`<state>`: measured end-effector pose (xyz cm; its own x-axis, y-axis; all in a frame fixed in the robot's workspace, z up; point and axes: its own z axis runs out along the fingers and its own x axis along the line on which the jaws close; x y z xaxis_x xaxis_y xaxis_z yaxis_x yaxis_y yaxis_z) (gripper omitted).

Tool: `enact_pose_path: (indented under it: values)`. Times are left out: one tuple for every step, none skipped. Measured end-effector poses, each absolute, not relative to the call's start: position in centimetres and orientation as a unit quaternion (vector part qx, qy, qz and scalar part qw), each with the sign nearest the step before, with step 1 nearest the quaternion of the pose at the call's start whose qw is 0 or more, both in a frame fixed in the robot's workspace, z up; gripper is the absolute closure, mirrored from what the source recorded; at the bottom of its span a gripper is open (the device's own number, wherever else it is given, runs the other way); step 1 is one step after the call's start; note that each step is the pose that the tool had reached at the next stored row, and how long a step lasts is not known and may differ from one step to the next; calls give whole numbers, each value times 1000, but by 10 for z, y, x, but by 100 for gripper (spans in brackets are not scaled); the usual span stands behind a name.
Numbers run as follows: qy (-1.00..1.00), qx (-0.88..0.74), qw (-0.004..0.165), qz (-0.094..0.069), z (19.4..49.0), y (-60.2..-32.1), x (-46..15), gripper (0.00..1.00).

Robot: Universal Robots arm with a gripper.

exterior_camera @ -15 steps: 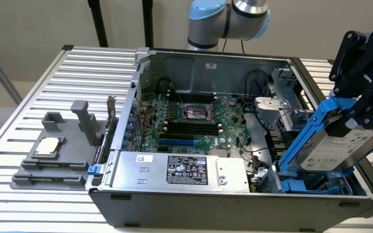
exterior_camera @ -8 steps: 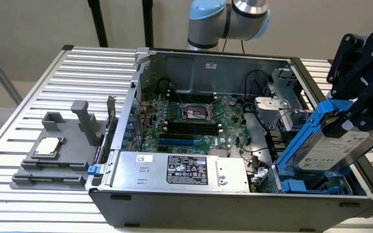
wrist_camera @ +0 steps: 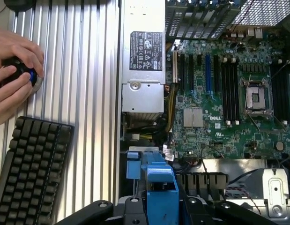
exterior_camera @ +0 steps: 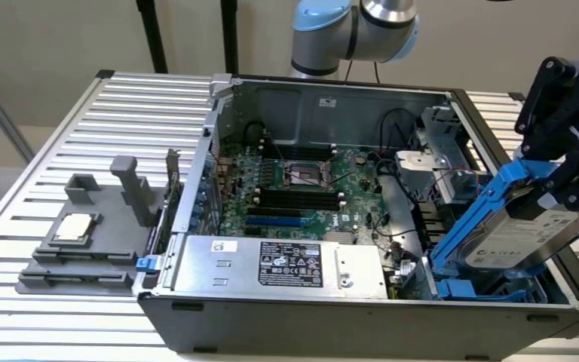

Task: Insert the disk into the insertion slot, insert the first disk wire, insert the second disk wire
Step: 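Insert the disk into the insertion slot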

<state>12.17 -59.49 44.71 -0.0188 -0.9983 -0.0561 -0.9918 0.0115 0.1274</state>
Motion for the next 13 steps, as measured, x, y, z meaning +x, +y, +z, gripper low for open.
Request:
enact_pose_path:
  values:
    - [-710,700,24,-66,447,-595,122,67]
    - [-710,701,24,-66,447,-595,123,67]
    - [-709,702,23,-67,447,-595,123,67]
    - [-708,703,23,-67,446,-595,123,67]
    - [-707,704,22,-68,446,-595,123,67]
    - [-705,705,22,-69,446,-595,123,67]
    - [-704,706,22,-69,446,-595,123,67]
    - [-703,708,22,-69,445,-595,124,67]
    - [-702,709,22,-69,445,-595,124,67]
    - [-700,710,22,-69,444,-595,124,67]
    - [-699,711,22,-70,444,-596,124,67]
    - [-698,712,21,-70,443,-596,124,67]
    - [-698,713,21,-70,443,-596,124,67]
